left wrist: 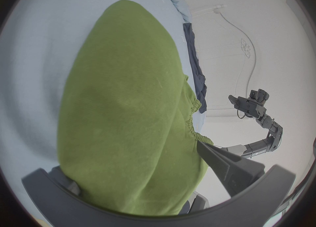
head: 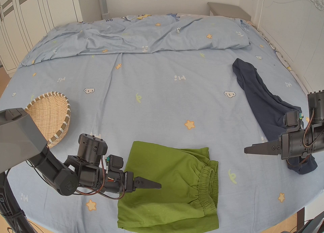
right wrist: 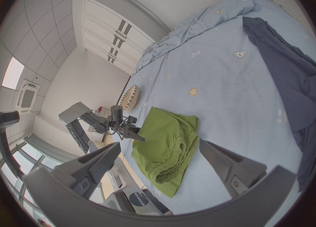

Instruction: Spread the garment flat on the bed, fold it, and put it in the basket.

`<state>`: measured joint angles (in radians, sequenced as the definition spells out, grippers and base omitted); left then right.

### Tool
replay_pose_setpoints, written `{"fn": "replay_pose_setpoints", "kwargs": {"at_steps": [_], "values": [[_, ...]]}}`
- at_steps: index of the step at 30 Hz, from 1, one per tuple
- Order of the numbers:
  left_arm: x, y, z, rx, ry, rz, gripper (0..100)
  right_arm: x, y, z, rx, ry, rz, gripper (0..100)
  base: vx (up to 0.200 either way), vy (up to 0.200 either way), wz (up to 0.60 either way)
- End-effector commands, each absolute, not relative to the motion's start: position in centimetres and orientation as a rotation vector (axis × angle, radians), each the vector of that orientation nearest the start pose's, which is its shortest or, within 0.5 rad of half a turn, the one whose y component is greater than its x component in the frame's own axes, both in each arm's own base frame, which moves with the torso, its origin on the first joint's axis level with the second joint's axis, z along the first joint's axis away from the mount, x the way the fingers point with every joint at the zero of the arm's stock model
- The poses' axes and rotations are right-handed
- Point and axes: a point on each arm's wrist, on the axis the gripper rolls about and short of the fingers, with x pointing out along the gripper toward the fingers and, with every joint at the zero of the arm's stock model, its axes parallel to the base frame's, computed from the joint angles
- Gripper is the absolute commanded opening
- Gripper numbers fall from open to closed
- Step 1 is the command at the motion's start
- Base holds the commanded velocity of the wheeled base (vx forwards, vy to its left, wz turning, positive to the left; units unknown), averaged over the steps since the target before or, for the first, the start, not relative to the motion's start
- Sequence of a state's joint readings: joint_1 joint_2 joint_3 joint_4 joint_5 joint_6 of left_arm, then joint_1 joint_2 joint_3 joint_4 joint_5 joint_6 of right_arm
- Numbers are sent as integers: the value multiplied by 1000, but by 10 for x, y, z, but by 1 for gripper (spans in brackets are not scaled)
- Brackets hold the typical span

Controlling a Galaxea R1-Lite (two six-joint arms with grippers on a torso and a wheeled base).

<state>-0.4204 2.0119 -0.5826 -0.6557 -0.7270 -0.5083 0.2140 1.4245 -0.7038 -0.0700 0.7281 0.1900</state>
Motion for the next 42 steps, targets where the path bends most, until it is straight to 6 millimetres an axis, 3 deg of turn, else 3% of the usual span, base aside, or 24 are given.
{"fn": "replay_pose_setpoints", "kwargs": {"at_steps": [1, 4, 5, 13, 17, 21, 26, 34, 42], "values": [[262, -142, 34, -544, 1085, -877, 100, 207, 60, 179, 340, 740, 847, 100, 0, 0, 0], [263, -141, 34, -548, 1079, -876, 100, 207, 60, 179, 342, 740, 846, 100, 0, 0, 0], [261, -141, 34, -545, 1079, -879, 0, 207, 60, 179, 340, 740, 847, 100, 0, 0, 0], [259, -139, 36, -554, 1081, -872, 0, 207, 60, 179, 341, 739, 847, 100, 0, 0, 0], [259, -133, 57, -622, 1047, -846, 0, 207, 60, 179, 344, 744, 844, 100, 0, 0, 0], [262, -114, 84, -678, 952, -814, 0, 207, 60, 179, 345, 745, 842, 100, 0, 0, 0], [264, -105, 93, -690, 920, -793, 0, 207, 60, 179, 347, 747, 841, 100, 0, 0, 0], [269, -106, 100, -689, 926, -788, 0, 207, 60, 179, 348, 748, 842, 100, 0, 0, 0], [273, -96, 125, -690, 949, -745, 0, 207, 61, 179, 347, 748, 843, 100, 0, 125, 0]]}}
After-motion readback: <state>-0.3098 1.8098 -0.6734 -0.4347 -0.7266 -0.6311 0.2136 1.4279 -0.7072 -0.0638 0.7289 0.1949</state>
